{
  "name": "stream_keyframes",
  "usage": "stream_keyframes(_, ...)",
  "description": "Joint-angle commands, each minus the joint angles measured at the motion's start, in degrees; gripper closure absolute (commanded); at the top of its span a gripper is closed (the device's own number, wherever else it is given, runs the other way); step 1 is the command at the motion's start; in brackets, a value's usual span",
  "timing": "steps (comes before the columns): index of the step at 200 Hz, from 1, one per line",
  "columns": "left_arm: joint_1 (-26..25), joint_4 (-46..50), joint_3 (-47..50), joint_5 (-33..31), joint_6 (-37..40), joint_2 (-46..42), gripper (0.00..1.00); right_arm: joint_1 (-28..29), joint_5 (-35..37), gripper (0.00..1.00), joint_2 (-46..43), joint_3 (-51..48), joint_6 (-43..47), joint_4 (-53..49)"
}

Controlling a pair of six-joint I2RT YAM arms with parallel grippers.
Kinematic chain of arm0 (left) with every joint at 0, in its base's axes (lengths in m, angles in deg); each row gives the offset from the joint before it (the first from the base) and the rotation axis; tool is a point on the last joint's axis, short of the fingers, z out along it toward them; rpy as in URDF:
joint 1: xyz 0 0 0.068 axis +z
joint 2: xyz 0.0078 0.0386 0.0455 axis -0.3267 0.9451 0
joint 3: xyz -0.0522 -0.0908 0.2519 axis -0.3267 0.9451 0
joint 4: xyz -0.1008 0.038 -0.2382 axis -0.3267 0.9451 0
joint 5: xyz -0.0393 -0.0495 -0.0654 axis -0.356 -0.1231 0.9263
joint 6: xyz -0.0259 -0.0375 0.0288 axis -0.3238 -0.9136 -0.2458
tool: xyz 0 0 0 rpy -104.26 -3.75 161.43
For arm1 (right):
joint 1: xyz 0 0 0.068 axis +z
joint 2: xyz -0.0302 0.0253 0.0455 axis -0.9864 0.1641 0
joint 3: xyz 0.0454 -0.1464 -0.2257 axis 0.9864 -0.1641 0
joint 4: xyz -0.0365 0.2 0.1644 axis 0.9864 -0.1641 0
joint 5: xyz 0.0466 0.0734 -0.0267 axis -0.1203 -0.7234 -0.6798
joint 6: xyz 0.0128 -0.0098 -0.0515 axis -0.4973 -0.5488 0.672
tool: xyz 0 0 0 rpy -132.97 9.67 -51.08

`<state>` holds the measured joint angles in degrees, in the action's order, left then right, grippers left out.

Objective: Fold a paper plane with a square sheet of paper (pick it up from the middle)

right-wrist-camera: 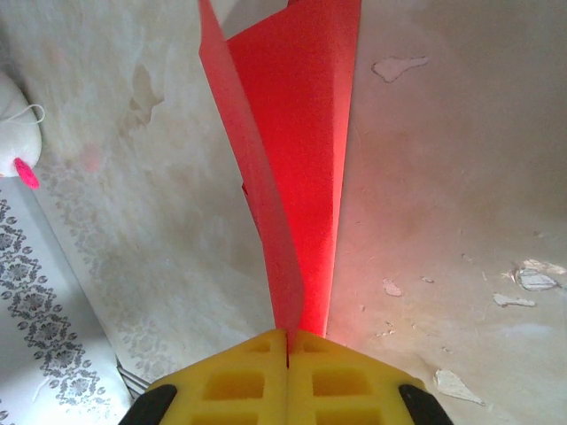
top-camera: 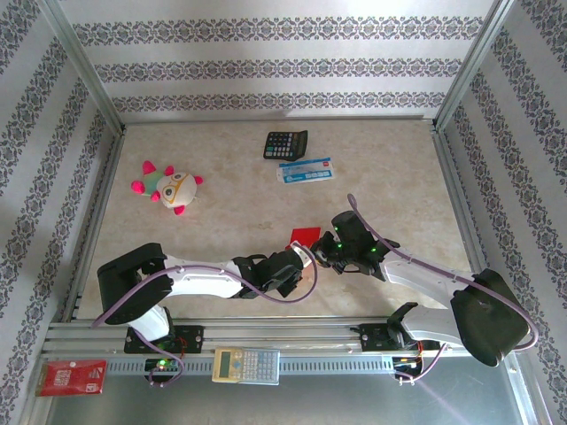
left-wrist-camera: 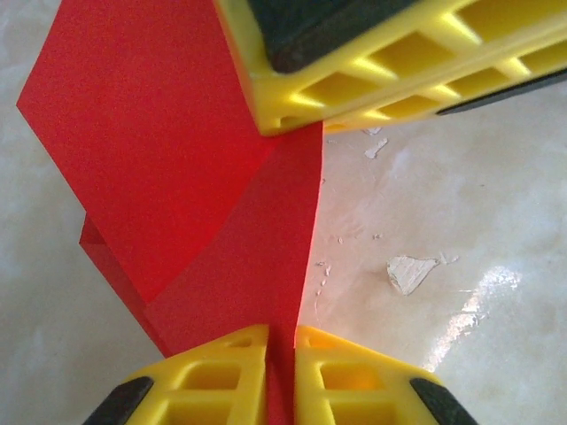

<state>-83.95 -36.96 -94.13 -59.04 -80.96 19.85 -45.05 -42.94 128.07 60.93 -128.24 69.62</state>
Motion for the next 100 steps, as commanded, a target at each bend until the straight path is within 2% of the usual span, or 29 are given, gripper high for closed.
stream_keyframes(1,-0.68,-1.41,-1.17,-1.56,0.18,0.3,0.87,0.51,-0.11,1.0,0.3,-0.36,-0.34,0.31)
stream_keyframes(55,-0.55,-2.49,0.12,-2.41,-1.9,0.05,0.97,0.04,-0.25,1.0,0.14,-0.45,0.0,0.26)
stream_keyframes(100,-0.01,-5.65,2.95,-1.66,-8.87,-2.47,1.0,-2.48,-0.62,0.81,-2.99,-0.95,2.13,-1.8)
